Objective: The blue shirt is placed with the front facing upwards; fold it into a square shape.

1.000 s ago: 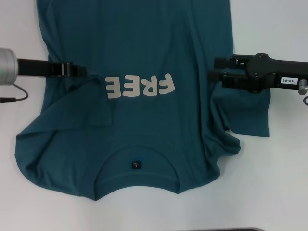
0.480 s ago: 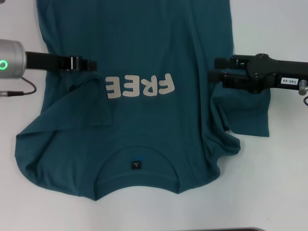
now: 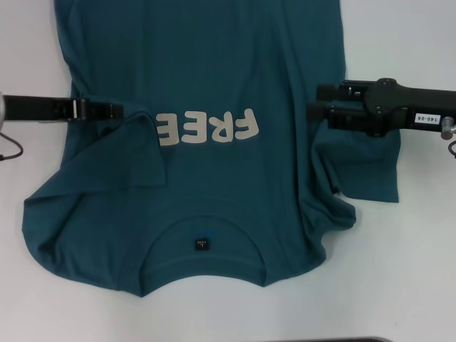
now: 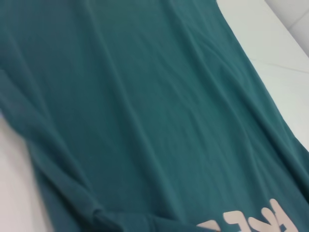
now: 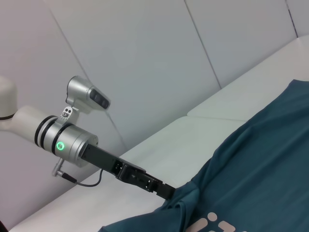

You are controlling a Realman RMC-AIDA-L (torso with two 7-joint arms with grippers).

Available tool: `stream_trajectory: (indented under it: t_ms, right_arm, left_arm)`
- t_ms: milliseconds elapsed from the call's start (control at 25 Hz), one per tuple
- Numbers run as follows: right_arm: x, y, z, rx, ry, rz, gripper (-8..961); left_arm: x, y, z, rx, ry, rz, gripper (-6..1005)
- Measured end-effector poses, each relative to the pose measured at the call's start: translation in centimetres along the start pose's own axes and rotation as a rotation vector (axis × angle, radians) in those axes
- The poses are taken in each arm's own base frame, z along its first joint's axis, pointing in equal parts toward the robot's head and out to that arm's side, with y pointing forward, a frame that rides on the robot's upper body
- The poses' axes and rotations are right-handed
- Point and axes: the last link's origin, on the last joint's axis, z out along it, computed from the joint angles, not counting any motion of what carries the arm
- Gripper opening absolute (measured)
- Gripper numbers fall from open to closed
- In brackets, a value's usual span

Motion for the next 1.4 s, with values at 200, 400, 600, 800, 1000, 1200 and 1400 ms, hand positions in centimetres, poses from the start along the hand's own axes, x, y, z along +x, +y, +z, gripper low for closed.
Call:
stream_trajectory:
  t_ms: [200, 400, 600, 800, 1000, 1200, 1400]
  right_arm:
    - [0.0, 0.0, 0.1, -0.001, 0.0, 0.0, 513]
    - [0.0, 0.0, 0.1, -0.003, 0.0, -0.001, 512]
    - [-0.1, 0.1, 0.0, -0.005, 0.0, -0.001, 511]
    - [-0.1, 0.1, 0.0, -0.007, 0.0, -0.002, 510]
    - [-0.1, 0.0, -0.1, -0.006, 0.001, -0.003, 509]
    - [-0.1, 0.0, -0.1, -0.006, 0.001, -0.003, 508]
    - [-0.1, 0.0, -0.1, -0.007, 0.001, -0.003, 507]
  left_arm:
    - [-0.4, -0.4, -0.1, 0.012, 0.003, -0.013, 542]
    - [-0.5, -0.8, 0.1, 0.038, 0.008, -0.014, 666]
    - [-0.4, -0.9, 0.2, 0.047, 0.011, -0.013, 760]
    - [-0.6, -0.7, 0.5, 0.044, 0.001, -0.007, 797]
    - [-0.7, -0.6, 0.6, 0.042, -0.007, -0.003, 794]
    - [-1.0, -0.5, 1.1, 0.043, -0.035, 0.001, 788]
    - [-1.1, -0.3, 1.3, 0.044, -0.052, 0.011, 785]
